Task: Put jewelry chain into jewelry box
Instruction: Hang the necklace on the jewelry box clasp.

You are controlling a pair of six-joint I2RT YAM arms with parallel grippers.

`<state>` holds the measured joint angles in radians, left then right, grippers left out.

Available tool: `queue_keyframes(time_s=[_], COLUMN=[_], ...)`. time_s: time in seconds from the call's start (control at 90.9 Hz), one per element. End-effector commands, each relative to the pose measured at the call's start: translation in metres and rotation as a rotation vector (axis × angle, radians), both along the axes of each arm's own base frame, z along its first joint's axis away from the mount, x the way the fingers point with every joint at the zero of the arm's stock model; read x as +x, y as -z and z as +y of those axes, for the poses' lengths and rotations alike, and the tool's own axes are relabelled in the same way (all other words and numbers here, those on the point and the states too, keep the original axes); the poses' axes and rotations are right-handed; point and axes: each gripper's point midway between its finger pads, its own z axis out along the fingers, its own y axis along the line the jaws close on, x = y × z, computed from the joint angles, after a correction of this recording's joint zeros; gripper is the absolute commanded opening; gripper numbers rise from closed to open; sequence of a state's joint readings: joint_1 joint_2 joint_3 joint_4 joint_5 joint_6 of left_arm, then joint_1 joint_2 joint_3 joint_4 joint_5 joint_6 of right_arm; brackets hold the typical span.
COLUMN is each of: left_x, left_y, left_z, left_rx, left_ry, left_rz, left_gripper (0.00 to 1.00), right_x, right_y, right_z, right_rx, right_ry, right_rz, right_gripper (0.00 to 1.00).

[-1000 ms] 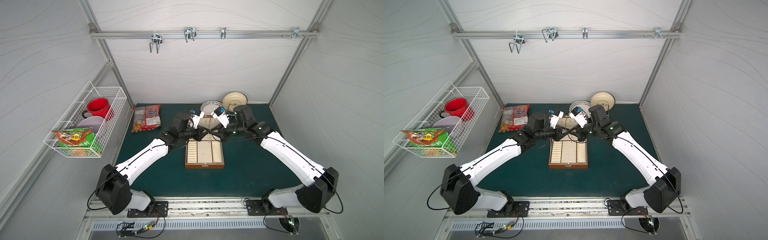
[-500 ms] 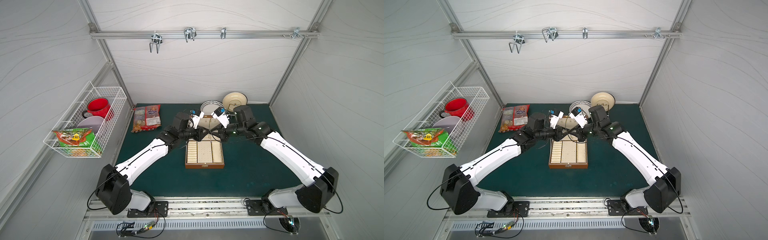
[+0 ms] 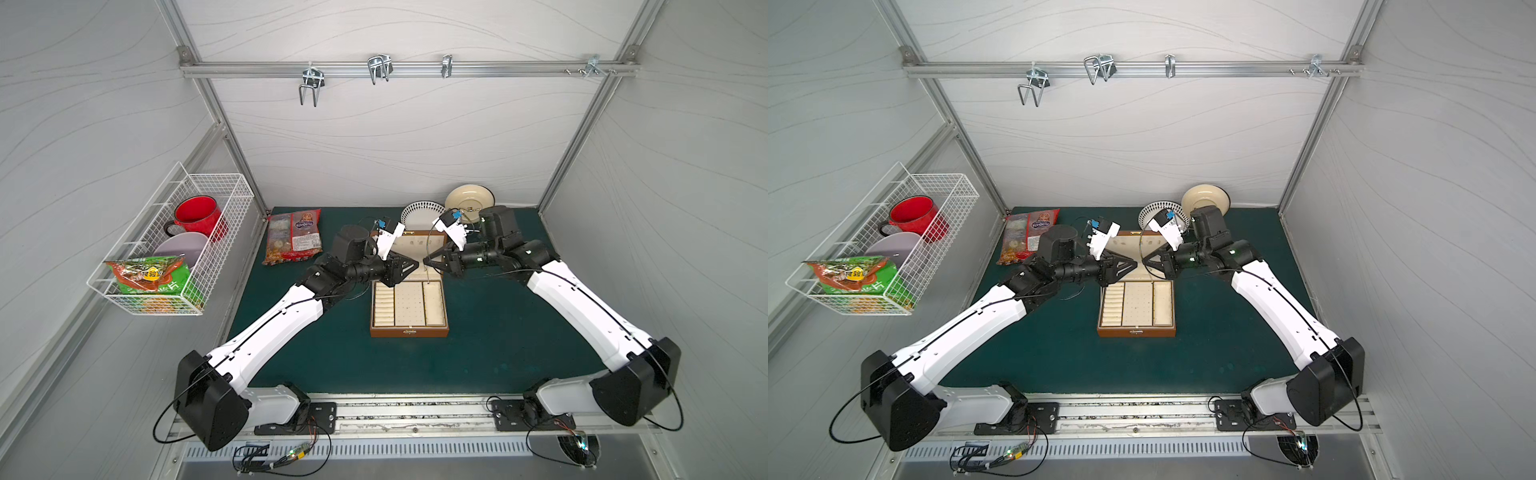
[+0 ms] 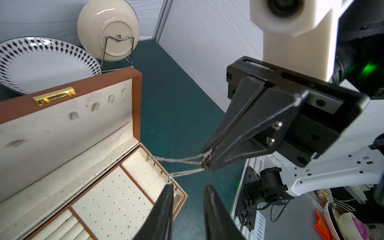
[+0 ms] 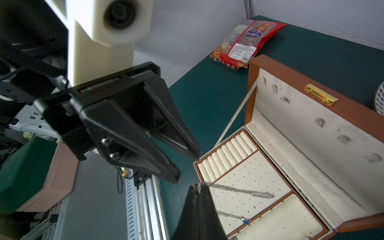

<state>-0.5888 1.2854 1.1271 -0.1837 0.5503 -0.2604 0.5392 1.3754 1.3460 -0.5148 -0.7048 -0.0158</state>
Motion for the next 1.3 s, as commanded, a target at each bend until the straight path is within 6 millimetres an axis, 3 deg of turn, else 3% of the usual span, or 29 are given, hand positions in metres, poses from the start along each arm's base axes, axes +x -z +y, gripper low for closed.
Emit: queue_keyframes(time_s=[0.0, 1.288], left_x=[-0.005, -0.001], left_y=[-0.016, -0.007], left_z=[-0.006, -0.025], left_rx=[-0.042, -0.057], left_ry=[0.064, 0.105], left_rz=[-0.059, -0.053], left_gripper=[0.30, 0.25], right_x=[-0.014, -0.017], right_y=[-0.024, -0.031], right_z=[-0.002, -0.001], right_rx=[0.050, 0.082], right_ry=[-0.043, -0.054], right_rz=[-0.007, 0.025], right_gripper=[0.00, 0.00])
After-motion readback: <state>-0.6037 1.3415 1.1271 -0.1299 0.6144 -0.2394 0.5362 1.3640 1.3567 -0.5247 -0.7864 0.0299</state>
